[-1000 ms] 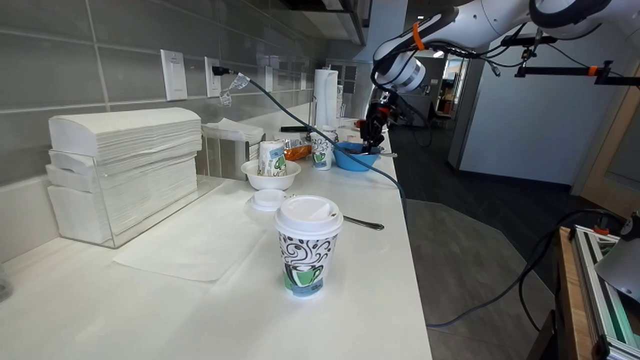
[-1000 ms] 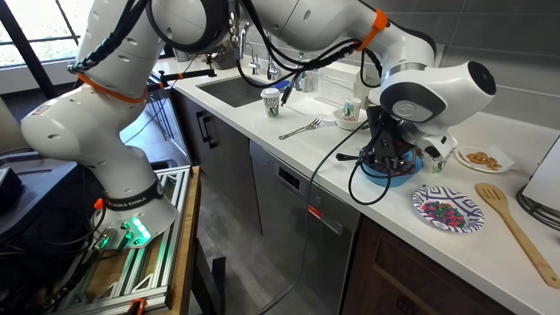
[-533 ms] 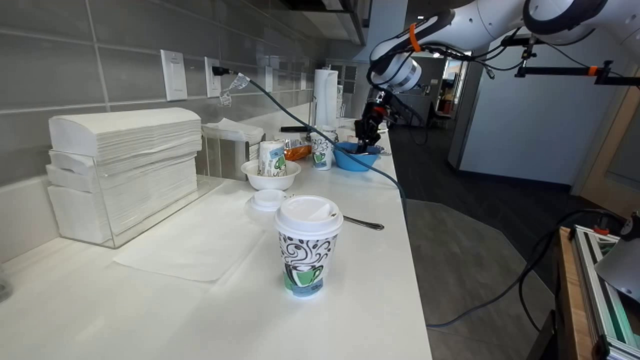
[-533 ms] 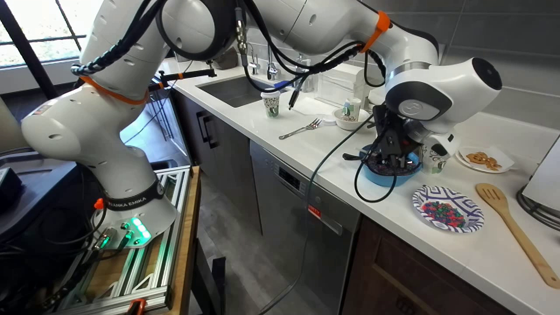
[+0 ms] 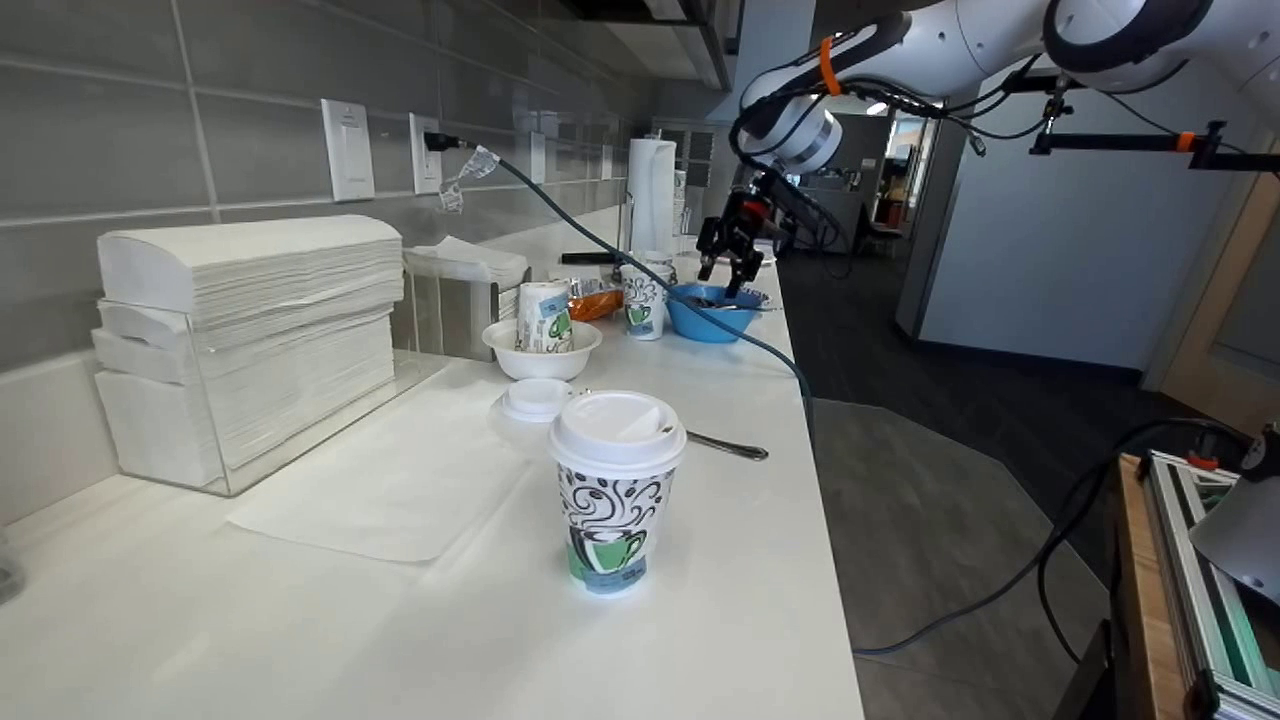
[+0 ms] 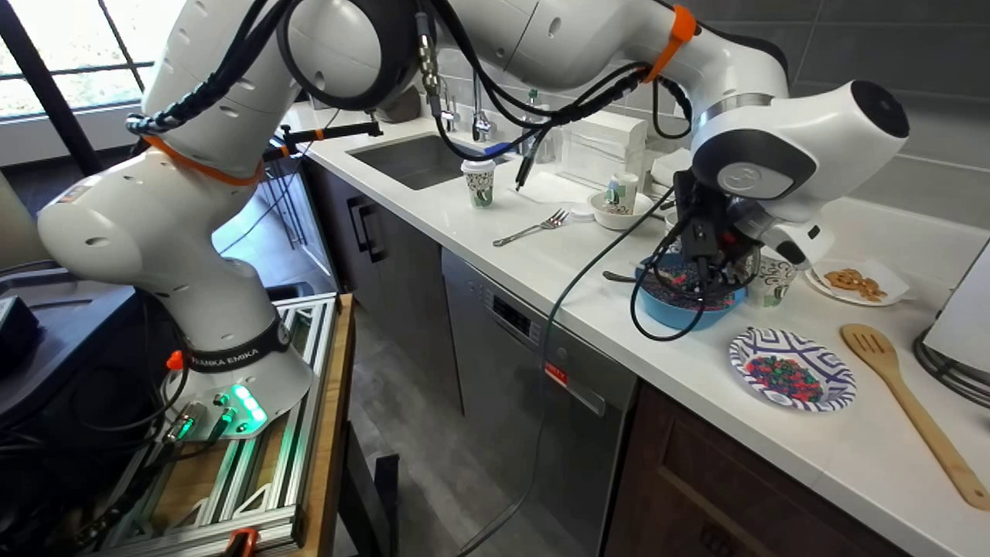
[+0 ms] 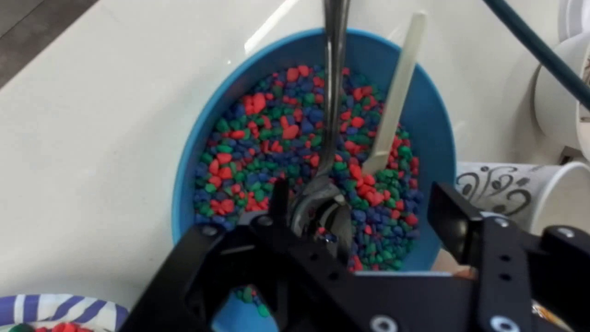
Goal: Use the silver spoon to put some of the contents of the blue bowl into the white plate with blue markings
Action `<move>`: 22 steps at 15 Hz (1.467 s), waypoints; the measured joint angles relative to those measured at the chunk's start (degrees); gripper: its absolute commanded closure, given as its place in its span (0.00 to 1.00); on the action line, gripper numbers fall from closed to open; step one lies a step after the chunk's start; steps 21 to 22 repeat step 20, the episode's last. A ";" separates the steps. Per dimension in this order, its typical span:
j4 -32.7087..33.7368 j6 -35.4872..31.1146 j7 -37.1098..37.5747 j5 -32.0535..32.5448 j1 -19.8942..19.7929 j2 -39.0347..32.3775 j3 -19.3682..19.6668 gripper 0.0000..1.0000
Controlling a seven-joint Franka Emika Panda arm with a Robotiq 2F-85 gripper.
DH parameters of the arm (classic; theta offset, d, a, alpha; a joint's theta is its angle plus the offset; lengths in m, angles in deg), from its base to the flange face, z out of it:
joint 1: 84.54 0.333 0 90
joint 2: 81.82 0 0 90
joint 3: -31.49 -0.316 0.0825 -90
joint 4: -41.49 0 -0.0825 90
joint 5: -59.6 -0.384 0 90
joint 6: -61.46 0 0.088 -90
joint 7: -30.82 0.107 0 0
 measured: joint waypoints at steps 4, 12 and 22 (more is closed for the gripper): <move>2.36 -0.01 4.49 -1.65 -0.32 2.12 0.05 0.00; -1.41 -0.17 -4.69 8.15 1.28 11.76 0.43 0.00; -13.11 -0.05 -11.30 18.05 3.89 22.75 1.29 0.00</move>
